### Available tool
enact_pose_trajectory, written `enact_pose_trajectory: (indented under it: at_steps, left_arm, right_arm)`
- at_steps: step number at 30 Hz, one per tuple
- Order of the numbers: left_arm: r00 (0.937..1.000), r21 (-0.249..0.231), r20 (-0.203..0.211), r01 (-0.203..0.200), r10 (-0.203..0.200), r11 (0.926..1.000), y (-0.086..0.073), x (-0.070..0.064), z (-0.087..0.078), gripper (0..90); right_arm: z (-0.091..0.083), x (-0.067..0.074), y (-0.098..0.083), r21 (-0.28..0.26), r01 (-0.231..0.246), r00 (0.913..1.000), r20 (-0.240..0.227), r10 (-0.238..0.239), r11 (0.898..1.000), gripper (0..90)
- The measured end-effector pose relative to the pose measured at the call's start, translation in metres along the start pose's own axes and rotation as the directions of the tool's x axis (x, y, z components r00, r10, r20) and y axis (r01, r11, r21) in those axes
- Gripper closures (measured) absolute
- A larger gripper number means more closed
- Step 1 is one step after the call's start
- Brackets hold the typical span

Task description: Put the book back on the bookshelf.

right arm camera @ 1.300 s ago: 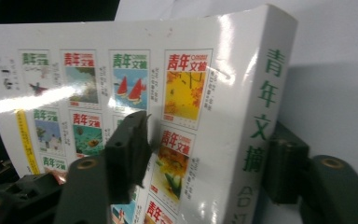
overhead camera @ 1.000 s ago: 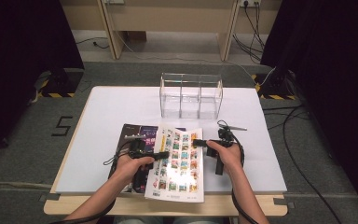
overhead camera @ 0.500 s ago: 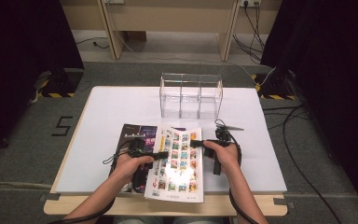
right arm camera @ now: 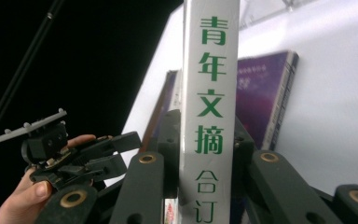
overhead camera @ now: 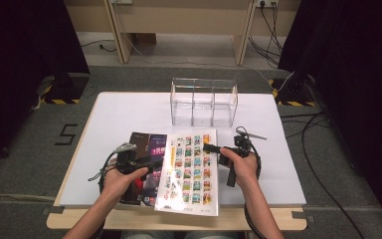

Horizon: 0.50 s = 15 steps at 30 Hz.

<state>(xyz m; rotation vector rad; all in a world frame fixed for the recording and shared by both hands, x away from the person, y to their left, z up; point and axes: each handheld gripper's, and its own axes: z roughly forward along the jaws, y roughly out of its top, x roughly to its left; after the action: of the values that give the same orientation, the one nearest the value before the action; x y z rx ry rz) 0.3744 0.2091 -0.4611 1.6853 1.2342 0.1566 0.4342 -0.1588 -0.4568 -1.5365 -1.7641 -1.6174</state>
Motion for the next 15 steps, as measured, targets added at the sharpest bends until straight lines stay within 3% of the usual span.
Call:
enact_pose_trajectory:
  at_steps: [2,7,10,15]
  left_arm:
    - [0.9996,-0.036,-0.027,-0.012,0.011,0.9993,-0.004,0.007,-0.011,35.7]
    - [0.9987,-0.070,-0.051,-0.002,-0.002,0.9975,-0.011,0.017,-0.019,36.0]
    - [0.9960,-0.106,-0.089,-0.003,-0.006,0.9943,-0.020,0.025,-0.022,35.8]
    - [0.9929,-0.125,-0.119,-0.004,-0.011,0.9922,-0.028,0.030,-0.023,35.8]
  right_arm:
    - [-0.004,0.006,0.001,-0.026,0.025,0.9997,0.003,-0.025,0.999,73.8]
    - [-0.013,0.023,0.003,-0.065,0.093,0.9956,0.019,-0.092,0.994,73.9]
    - [-0.022,0.039,0.006,-0.113,0.156,0.9877,0.034,-0.153,0.981,73.9]
    - [-0.032,0.056,0.010,-0.163,0.215,0.9761,0.067,-0.207,0.963,74.0]
